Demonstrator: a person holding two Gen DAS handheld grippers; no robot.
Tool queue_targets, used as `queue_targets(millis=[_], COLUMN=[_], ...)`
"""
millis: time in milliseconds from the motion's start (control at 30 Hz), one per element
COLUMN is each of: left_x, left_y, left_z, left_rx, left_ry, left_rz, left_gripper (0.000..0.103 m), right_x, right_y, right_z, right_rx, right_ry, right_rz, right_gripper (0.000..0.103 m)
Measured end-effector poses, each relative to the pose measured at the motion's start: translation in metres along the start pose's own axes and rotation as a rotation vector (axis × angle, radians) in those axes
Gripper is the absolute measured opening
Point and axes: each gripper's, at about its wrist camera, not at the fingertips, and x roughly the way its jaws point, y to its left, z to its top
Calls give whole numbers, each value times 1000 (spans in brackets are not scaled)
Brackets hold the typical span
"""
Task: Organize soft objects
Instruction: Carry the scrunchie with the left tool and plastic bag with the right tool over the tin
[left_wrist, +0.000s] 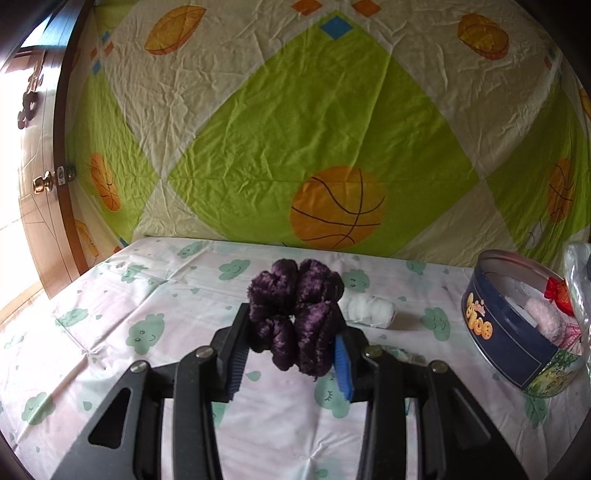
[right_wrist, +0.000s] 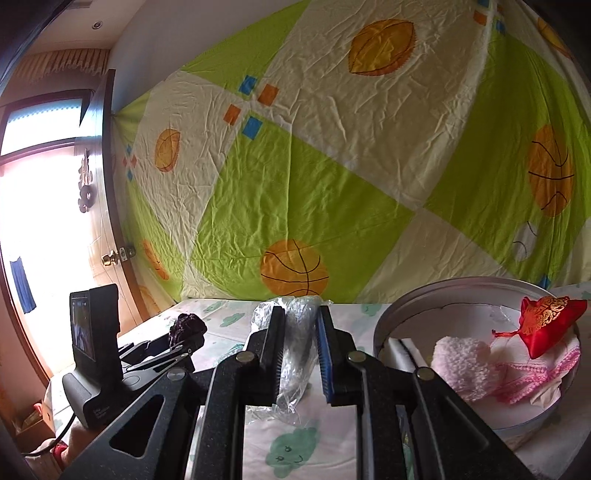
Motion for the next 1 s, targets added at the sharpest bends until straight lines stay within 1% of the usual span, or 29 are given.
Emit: queue_targets(millis=[200, 367, 667, 1000], left_x=[-10, -13, -19, -24], left_y=[-44, -68, -105, -145], left_z=[-1, -1, 3, 10], left_rx=[73, 81, 100, 129], left_ry=[-17, 0, 0, -19], left_rz=[-19, -45, -91, -147], left_gripper=[39, 39, 39, 39], right_x=[-11, -17, -30, -41], right_y=[-16, -32, -63, -94], right_z=[5, 6, 14, 22], right_rx=[2, 5, 21, 39], right_ry=[-31, -45, -73, -99], right_rz=[-32, -66, -129, -196], right_gripper=[18, 18, 18, 18])
